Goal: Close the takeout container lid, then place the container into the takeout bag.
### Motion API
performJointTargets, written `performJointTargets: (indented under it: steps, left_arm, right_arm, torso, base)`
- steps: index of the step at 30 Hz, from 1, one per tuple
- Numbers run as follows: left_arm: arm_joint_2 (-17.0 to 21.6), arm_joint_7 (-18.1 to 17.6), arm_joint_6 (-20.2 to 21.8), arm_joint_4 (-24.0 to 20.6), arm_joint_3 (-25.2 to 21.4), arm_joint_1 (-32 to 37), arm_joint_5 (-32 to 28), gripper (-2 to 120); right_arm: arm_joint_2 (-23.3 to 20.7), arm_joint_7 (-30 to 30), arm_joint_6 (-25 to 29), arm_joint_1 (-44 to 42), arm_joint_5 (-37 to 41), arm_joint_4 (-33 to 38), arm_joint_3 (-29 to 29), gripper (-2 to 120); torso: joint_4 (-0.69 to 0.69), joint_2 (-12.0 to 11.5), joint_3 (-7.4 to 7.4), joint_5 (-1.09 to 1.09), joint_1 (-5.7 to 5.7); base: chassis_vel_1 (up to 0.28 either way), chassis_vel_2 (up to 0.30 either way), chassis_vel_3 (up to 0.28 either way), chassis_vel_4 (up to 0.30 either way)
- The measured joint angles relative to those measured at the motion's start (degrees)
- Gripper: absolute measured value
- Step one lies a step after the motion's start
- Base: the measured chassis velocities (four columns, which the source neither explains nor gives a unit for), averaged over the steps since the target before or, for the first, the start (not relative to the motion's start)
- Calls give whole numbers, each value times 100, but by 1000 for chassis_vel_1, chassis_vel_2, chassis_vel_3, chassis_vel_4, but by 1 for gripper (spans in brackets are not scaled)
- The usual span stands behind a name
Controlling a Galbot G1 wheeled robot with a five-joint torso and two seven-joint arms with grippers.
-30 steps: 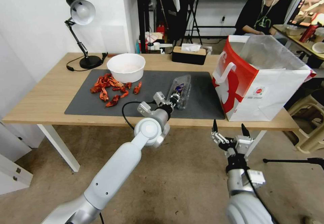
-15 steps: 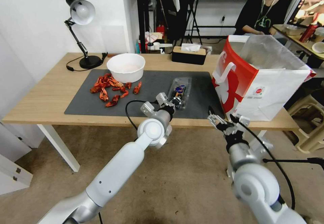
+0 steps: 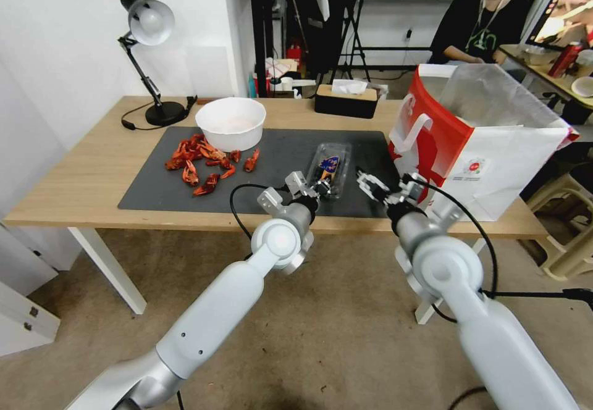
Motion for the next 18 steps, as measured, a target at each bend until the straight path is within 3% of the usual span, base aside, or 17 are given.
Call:
performJointTargets:
  steps: [18]
  left_arm:
    - [21, 19, -10, 37, 52, 20, 77, 0]
  right_arm:
    - [406, 38, -98, 921, 182, -1233, -538, 98]
  torso:
    - [0, 0, 0, 0, 0]
  base:
    - [0, 0, 0, 0]
